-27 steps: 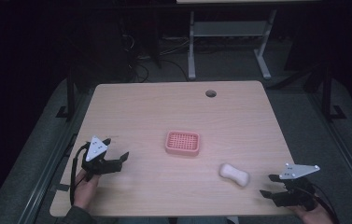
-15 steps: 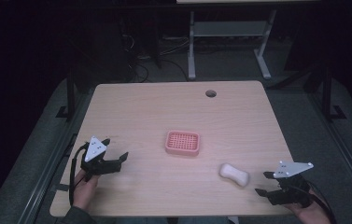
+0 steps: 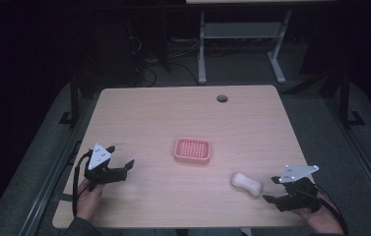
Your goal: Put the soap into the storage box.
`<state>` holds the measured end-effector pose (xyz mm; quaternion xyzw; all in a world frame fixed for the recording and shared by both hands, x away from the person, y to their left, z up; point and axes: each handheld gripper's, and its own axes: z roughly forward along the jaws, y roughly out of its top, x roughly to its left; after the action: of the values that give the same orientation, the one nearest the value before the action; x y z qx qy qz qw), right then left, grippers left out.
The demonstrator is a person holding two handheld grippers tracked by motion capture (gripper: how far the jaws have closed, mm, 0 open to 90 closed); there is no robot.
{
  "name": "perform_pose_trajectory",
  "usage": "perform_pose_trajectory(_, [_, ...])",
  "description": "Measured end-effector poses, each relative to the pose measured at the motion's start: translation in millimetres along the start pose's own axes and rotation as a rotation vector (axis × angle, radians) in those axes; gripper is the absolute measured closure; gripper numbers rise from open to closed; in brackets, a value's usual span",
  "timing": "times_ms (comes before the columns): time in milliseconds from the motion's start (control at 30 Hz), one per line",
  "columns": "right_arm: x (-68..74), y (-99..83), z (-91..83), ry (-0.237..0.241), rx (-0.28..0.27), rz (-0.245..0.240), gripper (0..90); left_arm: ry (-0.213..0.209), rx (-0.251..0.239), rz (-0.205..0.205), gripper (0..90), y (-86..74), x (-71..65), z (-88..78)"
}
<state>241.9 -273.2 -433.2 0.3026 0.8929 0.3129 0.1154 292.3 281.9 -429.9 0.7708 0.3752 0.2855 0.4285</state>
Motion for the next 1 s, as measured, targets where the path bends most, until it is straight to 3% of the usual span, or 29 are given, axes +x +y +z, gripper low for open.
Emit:
perform_pose_trajectory(433, [-1.8, 11.4, -1.2, -0.01, 0.022, -0.017, 29.7, -0.001, -0.004, 0.003, 14.2, 0.1, -0.3, -0.1])
perform_pose_trajectory(1000, [-1.2, 36.6, 20.0, 0.011, 0.063, -0.058, 30.2, 0.0, -0.009, -0.003, 14.2, -0.1, 1.8, -1.4])
